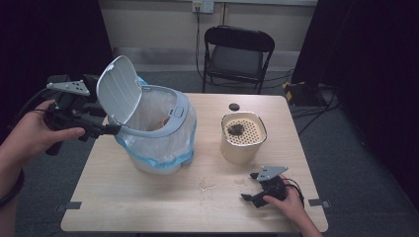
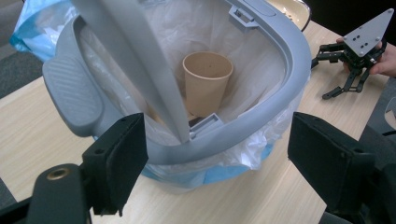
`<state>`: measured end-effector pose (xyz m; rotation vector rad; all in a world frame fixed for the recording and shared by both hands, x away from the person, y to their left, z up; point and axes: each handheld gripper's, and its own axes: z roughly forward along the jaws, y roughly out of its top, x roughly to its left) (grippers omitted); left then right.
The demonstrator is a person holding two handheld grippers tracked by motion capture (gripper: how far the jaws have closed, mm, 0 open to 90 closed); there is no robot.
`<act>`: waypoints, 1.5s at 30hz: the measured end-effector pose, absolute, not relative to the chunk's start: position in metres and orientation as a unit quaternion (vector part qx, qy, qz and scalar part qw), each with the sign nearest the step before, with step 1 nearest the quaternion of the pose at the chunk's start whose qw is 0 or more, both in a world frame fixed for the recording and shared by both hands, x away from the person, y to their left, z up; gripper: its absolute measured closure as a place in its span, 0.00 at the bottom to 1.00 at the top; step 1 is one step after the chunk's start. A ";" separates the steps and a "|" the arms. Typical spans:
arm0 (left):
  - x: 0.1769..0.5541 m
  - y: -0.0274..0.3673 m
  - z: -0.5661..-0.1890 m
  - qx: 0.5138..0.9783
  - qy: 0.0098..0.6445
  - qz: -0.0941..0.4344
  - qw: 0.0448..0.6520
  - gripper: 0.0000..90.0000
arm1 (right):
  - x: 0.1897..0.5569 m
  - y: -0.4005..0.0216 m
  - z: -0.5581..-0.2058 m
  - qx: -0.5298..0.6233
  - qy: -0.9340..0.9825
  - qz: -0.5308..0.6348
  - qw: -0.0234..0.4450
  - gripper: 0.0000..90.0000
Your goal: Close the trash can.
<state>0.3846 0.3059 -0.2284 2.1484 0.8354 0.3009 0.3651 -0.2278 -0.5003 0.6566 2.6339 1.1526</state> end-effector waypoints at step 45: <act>0.389 0.283 -0.223 0.850 0.333 0.113 0.392 0.68 | 0.367 -0.223 -0.501 0.213 0.895 0.380 0.093 0.06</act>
